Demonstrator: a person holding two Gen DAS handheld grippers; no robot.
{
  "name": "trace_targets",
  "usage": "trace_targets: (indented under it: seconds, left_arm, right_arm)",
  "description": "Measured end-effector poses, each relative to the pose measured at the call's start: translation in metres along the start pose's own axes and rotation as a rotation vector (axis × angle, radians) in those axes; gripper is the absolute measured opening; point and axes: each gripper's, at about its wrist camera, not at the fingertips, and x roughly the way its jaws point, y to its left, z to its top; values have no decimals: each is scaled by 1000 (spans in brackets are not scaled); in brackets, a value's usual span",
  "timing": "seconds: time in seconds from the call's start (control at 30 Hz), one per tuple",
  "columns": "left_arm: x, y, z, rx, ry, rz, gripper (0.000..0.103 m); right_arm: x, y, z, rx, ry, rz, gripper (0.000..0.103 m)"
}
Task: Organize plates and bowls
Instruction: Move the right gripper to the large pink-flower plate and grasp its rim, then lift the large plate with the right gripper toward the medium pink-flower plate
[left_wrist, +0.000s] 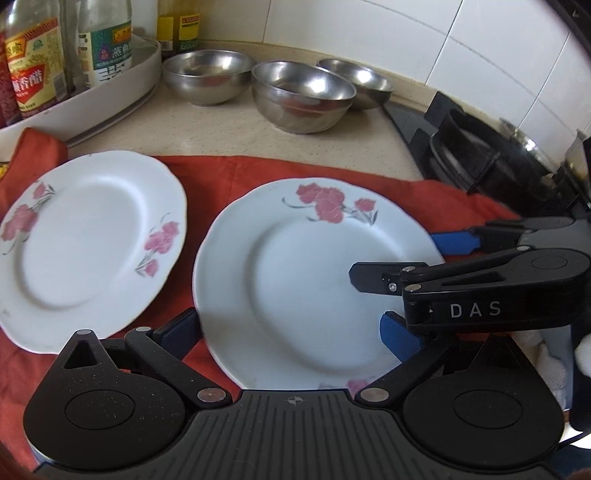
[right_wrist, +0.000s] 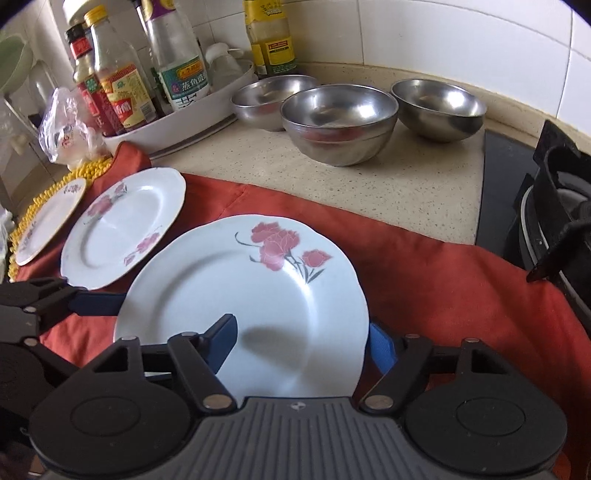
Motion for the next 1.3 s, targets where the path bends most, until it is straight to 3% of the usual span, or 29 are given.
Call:
trace_targets:
  seconds: [0.23, 0.47, 0.6, 0.67, 0.77, 0.9, 1.0, 1.13, 1.3]
  left_arm:
    - [0, 0, 5, -41, -9, -3, 101]
    - [-9, 2, 7, -45, -6, 31, 101]
    - [-7, 12, 4, -69, 9, 36, 95]
    - [-17, 22, 4, -84, -21, 57, 96]
    - [-32, 42, 7, -141, -47, 14, 95]
    - [-57, 60, 15, -111, -103, 88, 101]
    - [-63, 87, 19, -156, -115, 160, 103]
    - [-54, 130, 17, -329, -70, 124, 101]
    - [-53, 145, 19, -344, -91, 125, 101]
  right_arm:
    - [-5, -11, 4, 60, 16, 54, 72]
    - [-4, -8, 10, 21, 20, 97, 72]
    - [0, -11, 14, 8, 18, 80, 71]
    - [-5, -8, 24, -14, -30, 64, 72]
    - [0, 6, 45, -59, -67, 96, 71]
    - [19, 36, 68, -88, -77, 142, 71]
    - [38, 57, 80, -105, -59, 185, 71]
    - [67, 80, 92, -152, -12, 199, 71]
    - [90, 90, 98, -144, 64, 232, 71]
